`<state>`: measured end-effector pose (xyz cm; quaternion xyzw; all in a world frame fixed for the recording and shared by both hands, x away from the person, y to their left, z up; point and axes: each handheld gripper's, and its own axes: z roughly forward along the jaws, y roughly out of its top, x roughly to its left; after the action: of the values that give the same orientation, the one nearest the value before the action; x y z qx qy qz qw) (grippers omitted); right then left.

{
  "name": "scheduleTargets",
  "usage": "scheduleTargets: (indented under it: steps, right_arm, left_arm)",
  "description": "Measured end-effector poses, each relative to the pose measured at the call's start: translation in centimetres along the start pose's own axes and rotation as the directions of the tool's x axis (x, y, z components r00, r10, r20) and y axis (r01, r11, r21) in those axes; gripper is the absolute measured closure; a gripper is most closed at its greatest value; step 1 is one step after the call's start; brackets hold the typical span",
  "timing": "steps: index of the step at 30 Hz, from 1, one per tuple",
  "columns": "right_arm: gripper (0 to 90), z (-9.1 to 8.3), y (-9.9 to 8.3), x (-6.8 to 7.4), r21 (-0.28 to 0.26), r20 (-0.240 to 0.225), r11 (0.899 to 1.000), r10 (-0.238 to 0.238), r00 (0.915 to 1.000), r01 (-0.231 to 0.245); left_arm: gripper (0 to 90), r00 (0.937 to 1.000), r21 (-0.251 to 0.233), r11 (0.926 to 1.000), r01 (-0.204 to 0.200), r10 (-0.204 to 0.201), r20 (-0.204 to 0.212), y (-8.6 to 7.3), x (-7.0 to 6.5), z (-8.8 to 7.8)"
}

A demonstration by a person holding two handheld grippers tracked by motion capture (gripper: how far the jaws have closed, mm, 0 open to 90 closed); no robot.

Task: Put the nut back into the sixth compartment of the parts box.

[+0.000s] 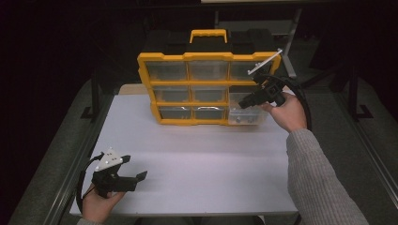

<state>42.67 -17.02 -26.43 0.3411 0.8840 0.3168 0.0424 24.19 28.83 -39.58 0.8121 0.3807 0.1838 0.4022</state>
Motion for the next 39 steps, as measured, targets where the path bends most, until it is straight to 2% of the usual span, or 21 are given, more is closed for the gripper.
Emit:
scheduleTargets:
  steps: [4, 6, 8, 13, 18, 22, 31, 37, 39]
  right_arm:
    - [62.4, -0.9, -0.3, 0.2, -0.017, 0.001, 1.000, 0.006, 1.0000, -0.006]
    - [61.8, -1.5, -0.4, 0.5, -0.026, 0.002, 1.000, -0.004, 1.0000, 0.004]
    - [61.0, -2.0, -0.5, 0.8, -0.037, 0.004, 0.999, -0.007, 1.0000, 0.007]
    - [58.7, -3.3, -0.9, 1.6, -0.069, -0.003, 0.997, -0.025, 0.9997, 0.024]
    - [56.1, -4.3, -1.4, 2.3, -0.094, -0.013, 0.995, -0.032, 0.9994, 0.031]
    - [53.6, -4.9, -1.9, 2.8, -0.120, -0.020, 0.992, -0.041, 0.9989, 0.039]
    - [47.3, -5.7, -3.8, 4.0, -0.144, -0.032, 0.988, -0.050, 0.9982, 0.045]
    - [45.9, -5.5, -5.2, 4.7, -0.151, -0.021, 0.987, -0.062, 0.9979, 0.058]
    - [45.1, -5.4, -5.6, 4.9, -0.151, -0.026, 0.987, -0.058, 0.9980, 0.054]
  left_arm:
    - [14.5, 1.0000, -0.004, 1.0000, -0.001, 0.001, 0.002, 0.1, -0.1, 0.1]
    - [14.5, 0.9999, 0.004, 0.9999, -0.010, 0.010, 0.003, 0.1, -0.1, 0.0]
    - [14.5, 1.0000, -0.004, 1.0000, 0.002, -0.001, 0.004, 0.1, -0.2, 0.1]
    - [14.5, 0.9999, 0.001, 0.9999, -0.015, 0.015, 0.003, 0.1, -0.1, -0.1]
    - [14.5, 1.0000, -0.011, 0.9999, 0.006, -0.006, 0.005, 0.1, -0.2, -0.1]
    - [14.6, 1.0000, -0.010, 0.9999, -0.006, 0.006, 0.004, 0.2, -0.1, -0.2]
    - [14.5, 0.9999, -0.007, 0.9999, -0.012, 0.012, 0.006, 0.2, -0.2, -0.2]
    - [14.5, 1.0000, -0.019, 0.9998, 0.005, -0.005, 0.006, 0.2, -0.3, -0.1]
    - [14.5, 1.0000, -0.018, 0.9998, -0.006, 0.006, 0.005, 0.2, -0.3, -0.1]
